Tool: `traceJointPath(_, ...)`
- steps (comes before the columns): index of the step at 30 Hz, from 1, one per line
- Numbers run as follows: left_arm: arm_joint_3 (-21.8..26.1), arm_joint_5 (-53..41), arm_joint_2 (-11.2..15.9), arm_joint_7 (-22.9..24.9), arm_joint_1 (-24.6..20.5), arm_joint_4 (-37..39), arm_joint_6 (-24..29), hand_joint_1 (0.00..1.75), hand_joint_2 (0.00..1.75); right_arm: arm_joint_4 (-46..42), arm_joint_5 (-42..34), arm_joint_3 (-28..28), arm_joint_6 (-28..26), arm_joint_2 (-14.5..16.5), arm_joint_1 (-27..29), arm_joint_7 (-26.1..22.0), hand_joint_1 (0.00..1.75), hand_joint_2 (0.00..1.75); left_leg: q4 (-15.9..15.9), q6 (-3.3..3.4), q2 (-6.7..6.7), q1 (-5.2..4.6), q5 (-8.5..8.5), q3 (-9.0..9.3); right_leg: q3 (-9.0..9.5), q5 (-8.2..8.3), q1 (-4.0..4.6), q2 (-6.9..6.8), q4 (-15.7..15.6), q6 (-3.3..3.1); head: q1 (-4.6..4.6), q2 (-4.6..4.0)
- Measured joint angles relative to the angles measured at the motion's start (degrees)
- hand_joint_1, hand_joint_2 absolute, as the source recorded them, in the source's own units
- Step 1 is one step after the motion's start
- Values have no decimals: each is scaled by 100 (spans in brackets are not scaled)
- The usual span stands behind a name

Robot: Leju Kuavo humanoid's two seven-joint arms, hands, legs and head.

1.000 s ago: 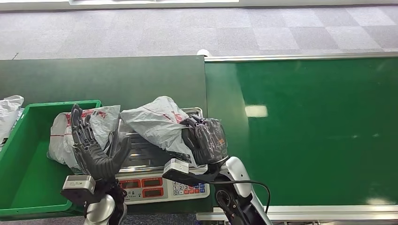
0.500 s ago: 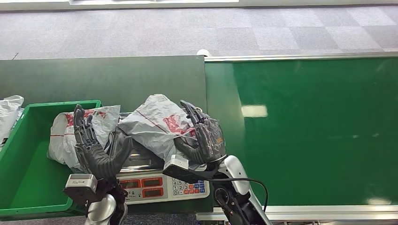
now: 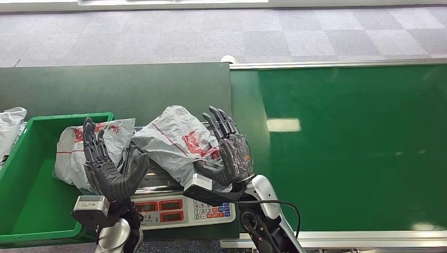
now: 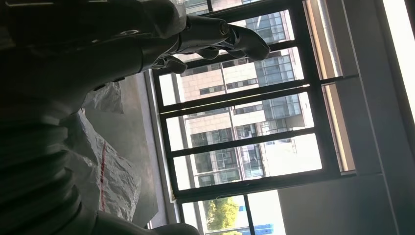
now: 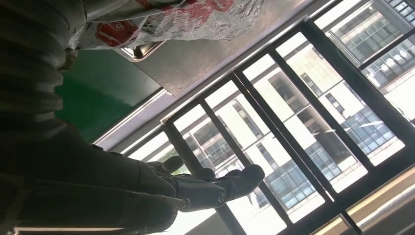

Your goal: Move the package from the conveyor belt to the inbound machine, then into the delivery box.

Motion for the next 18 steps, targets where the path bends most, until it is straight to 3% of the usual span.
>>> traceJointPath(6, 1, -9, 0, -1, 2, 0, -33, 0, 175, -26, -595, -4, 77, -4, 41, -379, 0, 175, 0, 0, 0, 0, 0, 0, 0, 0, 0, 0, 0, 0, -1, 0)
traceJointPath(13, 2, -11, 0, -1, 4, 32, -62, 0, 175, -407, -2855, -90, 1435, -24, 224, -1338, 0, 175, 0, 0, 0, 0, 0, 0, -2, 0, 0, 0, 0, 0, -1, 0)
traceJointPath(18, 3, -3, 0, -1, 4, 77, -69, 0, 175, -607, -3416, -226, 1860, -45, 257, -1486, 0, 175, 0, 0, 1, 0, 0, 1, -1, 0, 0, 0, 0, 0, 0, 0)
